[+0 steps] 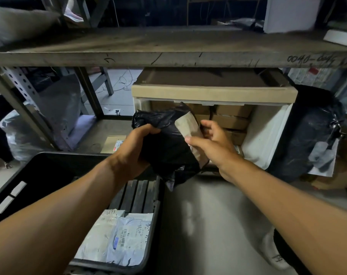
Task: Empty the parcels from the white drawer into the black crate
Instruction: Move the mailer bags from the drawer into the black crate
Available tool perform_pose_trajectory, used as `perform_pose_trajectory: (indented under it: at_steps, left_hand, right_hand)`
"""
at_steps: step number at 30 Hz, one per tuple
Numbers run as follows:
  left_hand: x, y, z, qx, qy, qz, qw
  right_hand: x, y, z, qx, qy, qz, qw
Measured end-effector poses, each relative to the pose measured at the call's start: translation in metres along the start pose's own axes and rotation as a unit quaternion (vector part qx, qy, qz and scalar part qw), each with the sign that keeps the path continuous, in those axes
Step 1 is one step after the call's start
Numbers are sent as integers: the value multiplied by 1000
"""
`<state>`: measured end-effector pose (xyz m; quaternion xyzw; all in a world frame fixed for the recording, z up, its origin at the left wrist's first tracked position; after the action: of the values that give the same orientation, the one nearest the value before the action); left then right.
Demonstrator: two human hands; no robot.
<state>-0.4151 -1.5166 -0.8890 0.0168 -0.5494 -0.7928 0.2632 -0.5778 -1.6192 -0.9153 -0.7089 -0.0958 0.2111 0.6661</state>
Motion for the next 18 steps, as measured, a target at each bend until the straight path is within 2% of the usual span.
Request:
perform_pose_trajectory:
  at_steps: [2,5,10,13,18]
  left_hand:
    - [-10,6,3,-10,-1,-16,1000]
    - [-25,10,4,-38,12,-56,998]
    - [-54,0,2,-69,26,-73,995]
    - [-78,-12,-3,-85,32,-64,994]
    - [-134,-47,-12,-136,75,-32,987]
  right_hand:
    - [1,4,2,62,-71,-32,995]
    - [9,11,5,100,-150,-78,980]
    - [39,23,4,138,-189,-100,967]
    - [61,28,4,139,-182,-123,966]
    - [102,42,1,169,-211,-79,959]
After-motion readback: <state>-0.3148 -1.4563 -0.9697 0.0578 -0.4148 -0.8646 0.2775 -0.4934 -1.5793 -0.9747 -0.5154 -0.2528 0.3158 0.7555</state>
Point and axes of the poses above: each hand's wrist, its own z-axis away from the middle knuckle, its own x-axis out of the palm, y = z × x, the point moved 2 cm from there along -z, towards the middle knuckle, and after that the axes turned 5 degrees about -x, right-handed, at the moved point
